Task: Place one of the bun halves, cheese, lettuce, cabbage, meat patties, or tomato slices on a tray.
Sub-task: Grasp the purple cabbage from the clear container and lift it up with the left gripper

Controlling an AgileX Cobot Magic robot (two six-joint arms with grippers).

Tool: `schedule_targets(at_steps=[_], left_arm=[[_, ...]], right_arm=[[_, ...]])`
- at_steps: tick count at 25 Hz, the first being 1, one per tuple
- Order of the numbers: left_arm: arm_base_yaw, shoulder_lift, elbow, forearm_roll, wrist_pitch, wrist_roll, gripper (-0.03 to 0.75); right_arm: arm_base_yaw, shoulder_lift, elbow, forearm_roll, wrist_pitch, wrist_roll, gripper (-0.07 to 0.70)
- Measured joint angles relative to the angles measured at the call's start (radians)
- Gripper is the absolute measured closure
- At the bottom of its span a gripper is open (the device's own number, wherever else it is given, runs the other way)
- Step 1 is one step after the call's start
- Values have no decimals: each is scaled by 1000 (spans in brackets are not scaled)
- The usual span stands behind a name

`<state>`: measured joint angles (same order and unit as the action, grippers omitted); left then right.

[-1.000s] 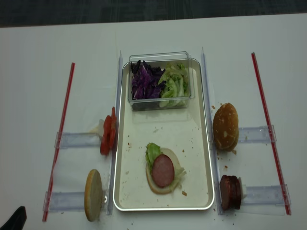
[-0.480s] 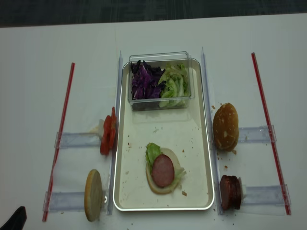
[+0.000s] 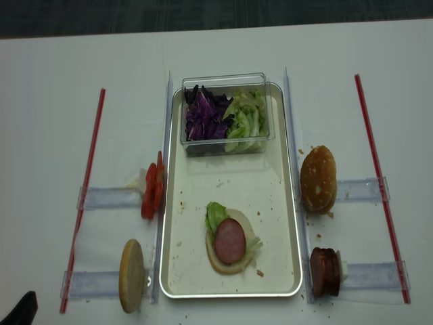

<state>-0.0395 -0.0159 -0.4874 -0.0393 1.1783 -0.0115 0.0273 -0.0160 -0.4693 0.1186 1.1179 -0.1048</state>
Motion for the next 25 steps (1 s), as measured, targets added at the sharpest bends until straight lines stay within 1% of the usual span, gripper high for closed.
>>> schedule_targets(at_steps=[12,25], left_arm=[[0,12,0,0,0,0,286],[0,325,0,0,-4,0,286]], right_arm=[[0,0,0,0,0,0,226],[0,0,0,0,0,0,226]])
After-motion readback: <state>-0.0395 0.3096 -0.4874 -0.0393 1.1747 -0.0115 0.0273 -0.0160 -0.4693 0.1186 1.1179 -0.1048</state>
